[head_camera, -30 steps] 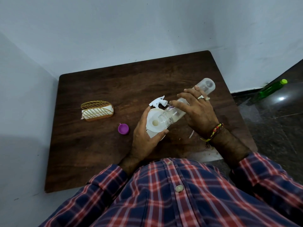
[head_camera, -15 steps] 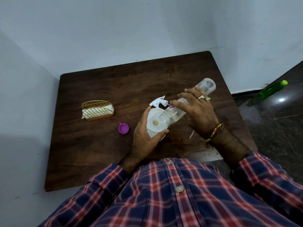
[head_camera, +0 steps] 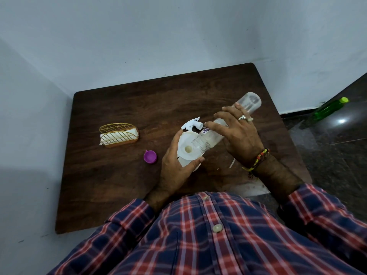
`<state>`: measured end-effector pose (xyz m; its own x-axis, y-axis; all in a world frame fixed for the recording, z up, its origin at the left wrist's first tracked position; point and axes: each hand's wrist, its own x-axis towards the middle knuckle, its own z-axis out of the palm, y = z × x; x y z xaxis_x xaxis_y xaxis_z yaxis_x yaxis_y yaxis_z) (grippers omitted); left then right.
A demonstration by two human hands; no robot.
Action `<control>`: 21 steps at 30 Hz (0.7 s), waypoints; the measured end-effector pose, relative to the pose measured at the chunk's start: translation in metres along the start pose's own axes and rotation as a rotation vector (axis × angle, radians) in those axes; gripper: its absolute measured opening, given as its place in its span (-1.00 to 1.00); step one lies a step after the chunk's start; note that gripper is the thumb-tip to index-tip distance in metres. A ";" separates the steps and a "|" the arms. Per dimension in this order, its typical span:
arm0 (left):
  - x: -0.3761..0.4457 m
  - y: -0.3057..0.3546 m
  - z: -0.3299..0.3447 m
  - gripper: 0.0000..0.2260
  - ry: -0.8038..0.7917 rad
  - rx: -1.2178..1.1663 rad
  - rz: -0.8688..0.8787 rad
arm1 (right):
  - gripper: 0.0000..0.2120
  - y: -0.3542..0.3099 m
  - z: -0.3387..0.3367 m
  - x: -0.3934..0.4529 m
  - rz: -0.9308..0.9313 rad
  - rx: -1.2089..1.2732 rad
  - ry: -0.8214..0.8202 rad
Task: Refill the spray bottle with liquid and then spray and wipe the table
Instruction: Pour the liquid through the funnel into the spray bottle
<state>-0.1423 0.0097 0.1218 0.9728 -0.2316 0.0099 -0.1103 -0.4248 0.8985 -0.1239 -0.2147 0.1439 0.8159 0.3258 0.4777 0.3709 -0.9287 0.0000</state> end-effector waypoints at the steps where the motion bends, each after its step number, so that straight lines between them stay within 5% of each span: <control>1: 0.000 0.000 0.000 -0.15 -0.001 0.002 -0.005 | -0.58 0.000 0.001 0.000 0.000 0.001 0.001; 21: 0.000 -0.004 -0.002 -0.18 -0.005 -0.002 -0.011 | -0.69 -0.002 0.000 0.007 -0.062 -0.076 0.038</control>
<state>-0.1409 0.0135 0.1189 0.9729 -0.2313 -0.0026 -0.0989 -0.4257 0.8995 -0.1188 -0.2102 0.1471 0.7743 0.3774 0.5079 0.3841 -0.9182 0.0966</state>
